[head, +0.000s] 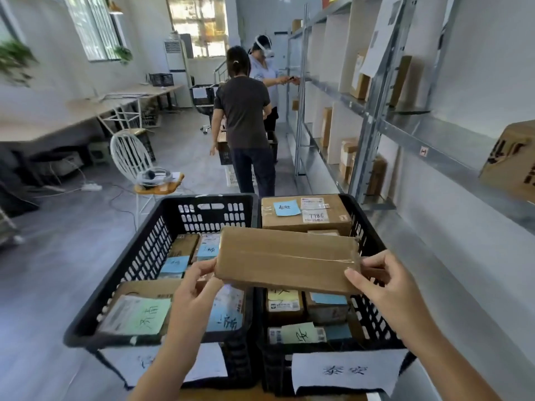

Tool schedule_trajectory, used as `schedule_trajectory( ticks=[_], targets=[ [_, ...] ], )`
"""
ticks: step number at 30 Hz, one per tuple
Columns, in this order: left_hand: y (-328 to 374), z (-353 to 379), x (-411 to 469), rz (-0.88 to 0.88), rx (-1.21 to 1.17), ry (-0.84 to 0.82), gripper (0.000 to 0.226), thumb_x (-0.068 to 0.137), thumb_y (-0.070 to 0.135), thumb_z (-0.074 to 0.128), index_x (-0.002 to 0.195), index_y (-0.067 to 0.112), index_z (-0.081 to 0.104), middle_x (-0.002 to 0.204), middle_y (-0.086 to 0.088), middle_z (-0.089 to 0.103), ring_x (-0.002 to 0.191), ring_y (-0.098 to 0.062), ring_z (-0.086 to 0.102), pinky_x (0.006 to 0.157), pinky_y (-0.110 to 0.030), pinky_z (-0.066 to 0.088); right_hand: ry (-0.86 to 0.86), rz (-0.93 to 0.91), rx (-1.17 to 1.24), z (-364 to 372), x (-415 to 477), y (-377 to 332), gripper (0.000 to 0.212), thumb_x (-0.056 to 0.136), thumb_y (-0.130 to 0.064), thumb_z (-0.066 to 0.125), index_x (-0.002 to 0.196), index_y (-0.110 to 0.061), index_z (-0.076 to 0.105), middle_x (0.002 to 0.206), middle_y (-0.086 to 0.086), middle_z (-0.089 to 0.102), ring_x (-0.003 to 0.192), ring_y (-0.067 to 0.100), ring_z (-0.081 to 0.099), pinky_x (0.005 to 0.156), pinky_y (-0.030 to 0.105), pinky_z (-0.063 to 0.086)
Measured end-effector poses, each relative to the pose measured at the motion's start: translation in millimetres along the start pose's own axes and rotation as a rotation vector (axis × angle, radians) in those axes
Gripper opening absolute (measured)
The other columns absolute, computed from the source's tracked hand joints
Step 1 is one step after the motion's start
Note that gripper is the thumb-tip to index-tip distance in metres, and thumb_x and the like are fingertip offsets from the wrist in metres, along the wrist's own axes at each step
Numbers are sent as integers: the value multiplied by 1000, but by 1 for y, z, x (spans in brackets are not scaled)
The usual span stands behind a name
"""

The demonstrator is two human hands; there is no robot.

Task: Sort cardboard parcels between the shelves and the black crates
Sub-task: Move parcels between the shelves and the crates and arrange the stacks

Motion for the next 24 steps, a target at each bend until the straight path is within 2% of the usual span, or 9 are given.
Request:
schedule_trajectory(
  ticks=[3,6,10,11,14,16,18,21,24],
  targets=[
    [-2,-8,-6,-33,-52,14,23,99,11,50,94,22,69,100,-5,74,96,-26,71,89,-42,54,-14,-7,25,5,1,6,37,75,-16,84,99,-24,58,99,-12,68,93,-2,65,75,18,56],
    [-4,-15,-8,-33,-87,46,30,101,11,45,86,25,67,105,-12,72,100,-27,71,88,-37,56,-61,-33,26,15,2,6,58,73,-12,85,119,-32,56,110,-19,64,99,-15,59,72,6,51],
    [-13,-20,-7,-37,-108,77,23,102,28,48,85,22,63,104,-10,70,100,-24,70,82,-30,58,-106,-52,5,24,0,3,72,75,-11,84,137,-28,53,123,-14,56,114,-2,56,97,24,49],
    [-16,-19,-7,-53,-112,83,23,99,38,52,87,21,63,102,-9,70,98,-23,71,82,-31,58,-107,-58,18,24,-1,2,71,75,-8,83,137,-25,53,124,-10,56,116,1,55,98,26,50],
    [-25,-17,-8,-121,-164,108,46,77,67,57,101,30,70,102,1,73,91,-15,73,82,-30,57,-104,-124,50,24,-3,-2,64,74,4,81,128,-18,55,123,-3,57,113,-9,54,85,7,49],
    [-29,-13,-9,-167,-196,117,61,73,73,57,119,33,67,110,1,71,95,-17,73,80,-29,59,-107,-160,46,23,-5,-2,61,73,8,80,125,-13,54,123,1,56,115,-8,53,84,4,47],
    [-32,-9,-9,-212,-204,126,69,71,76,57,124,32,63,115,-1,69,100,-22,71,81,-32,60,-117,-187,43,24,-7,-1,59,73,9,79,122,-11,52,124,4,56,116,-6,53,85,4,46],
    [-35,-7,-6,-258,-224,135,71,63,76,63,111,25,66,116,-5,67,105,-27,68,84,-37,60,-165,-192,81,26,-10,2,51,77,-4,80,118,-16,52,124,-1,58,118,-3,54,85,7,48],
    [-36,-3,-3,-257,-299,109,71,61,67,71,108,15,65,114,-11,67,104,-29,68,77,-33,59,-207,-104,256,25,-10,5,30,86,-37,68,111,-25,56,117,-9,65,114,3,60,84,17,54]
  ],
)
Point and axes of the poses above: each hand's wrist, its own x-axis towards the middle knuckle, its own z-axis out of the palm, y = z × x, the point moved 7 cm from there along x, towards the middle knuckle
